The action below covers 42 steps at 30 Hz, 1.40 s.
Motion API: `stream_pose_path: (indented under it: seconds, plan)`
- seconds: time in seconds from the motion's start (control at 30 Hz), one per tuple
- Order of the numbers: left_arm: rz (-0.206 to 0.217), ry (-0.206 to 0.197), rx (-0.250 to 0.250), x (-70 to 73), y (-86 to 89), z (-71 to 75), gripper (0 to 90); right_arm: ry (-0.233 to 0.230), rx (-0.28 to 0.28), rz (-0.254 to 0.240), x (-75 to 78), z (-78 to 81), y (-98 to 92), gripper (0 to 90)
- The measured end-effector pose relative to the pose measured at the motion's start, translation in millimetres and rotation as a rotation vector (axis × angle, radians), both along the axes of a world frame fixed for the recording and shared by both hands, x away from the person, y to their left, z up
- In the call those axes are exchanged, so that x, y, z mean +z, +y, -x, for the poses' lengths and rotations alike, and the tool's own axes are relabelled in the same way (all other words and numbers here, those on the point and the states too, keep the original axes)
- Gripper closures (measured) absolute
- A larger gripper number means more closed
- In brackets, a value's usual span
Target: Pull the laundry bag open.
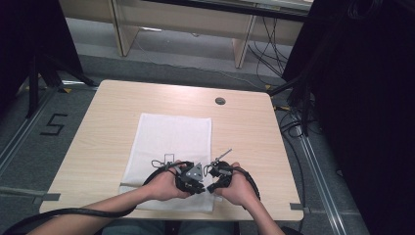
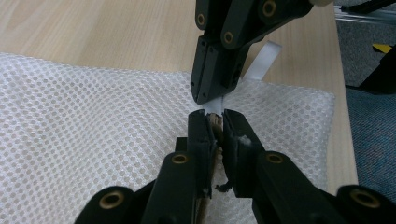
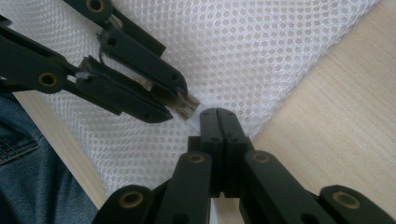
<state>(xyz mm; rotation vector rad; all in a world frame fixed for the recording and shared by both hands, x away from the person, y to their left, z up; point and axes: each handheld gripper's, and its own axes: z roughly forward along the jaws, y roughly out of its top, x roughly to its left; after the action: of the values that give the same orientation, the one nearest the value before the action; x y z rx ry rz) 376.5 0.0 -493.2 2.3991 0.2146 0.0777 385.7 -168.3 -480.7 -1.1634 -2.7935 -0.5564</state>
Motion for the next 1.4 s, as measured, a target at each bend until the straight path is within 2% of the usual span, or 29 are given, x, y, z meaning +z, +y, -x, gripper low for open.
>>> stream_pose_path:
  seconds: [0.1,0.2,0.23,0.4,0.47,0.57,0.73,0.8,0.97,1.03,1.07,1.23,1.27,1.33,1.4]
  plan:
    - [0.0,-0.007,-0.01,0.0,-0.2,0.4,81.5,0.004,-0.007,0.012,1.2,1.9,2.6,90.0]
    - [-0.001,-0.007,-0.007,-0.2,0.4,0.8,81.6,-0.003,0.005,0.008,0.6,1.0,1.2,90.0]
    - [-0.001,-0.017,-0.012,0.0,0.6,0.2,81.5,0.004,-0.008,0.007,0.7,1.7,1.4,90.0]
    - [-0.002,-0.006,-0.006,-0.2,1.0,1.0,81.6,0.005,-0.007,0.006,0.7,1.5,1.3,90.0]
    - [-0.007,-0.02,-0.017,0.4,1.4,0.7,81.6,0.006,-0.008,0.005,0.7,1.6,1.2,90.0]
    - [-0.015,-0.026,-0.019,1.3,1.5,1.0,81.6,0.0,0.007,0.005,0.2,1.3,1.3,90.0]
    - [-0.017,-0.027,-0.019,0.6,1.7,0.2,81.6,0.007,-0.003,0.003,0.6,2.5,2.4,90.0]
    - [-0.011,-0.01,-0.008,-0.6,1.7,0.8,81.6,0.01,-0.006,0.003,0.6,2.5,2.4,90.0]
    - [-0.015,-0.011,-0.011,-0.4,1.8,0.6,81.7,0.008,-0.007,0.004,0.6,2.6,2.5,90.0]
    - [-0.014,-0.008,-0.007,-0.5,2.1,1.0,81.7,-0.003,0.013,0.007,0.5,2.1,1.5,90.0]
    - [-0.015,-0.004,-0.004,-0.7,2.4,1.3,81.7,0.007,-0.012,0.001,0.1,3.3,2.4,90.0]
    - [-0.01,-0.005,-0.011,-0.8,3.8,0.6,81.7,0.007,0.001,-0.003,0.0,2.1,1.1,90.0]
    - [-0.035,-0.017,-0.013,-0.1,4.6,0.6,81.7,0.005,0.001,-0.002,0.0,2.3,1.4,90.0]
    - [-0.045,-0.027,-0.005,1.5,9.1,-0.4,81.7,-0.002,0.007,0.0,-0.2,2.4,1.9,90.0]
    - [-0.02,0.009,0.005,3.3,15.6,-2.4,81.7,0.001,0.011,0.004,0.2,2.0,1.8,90.0]
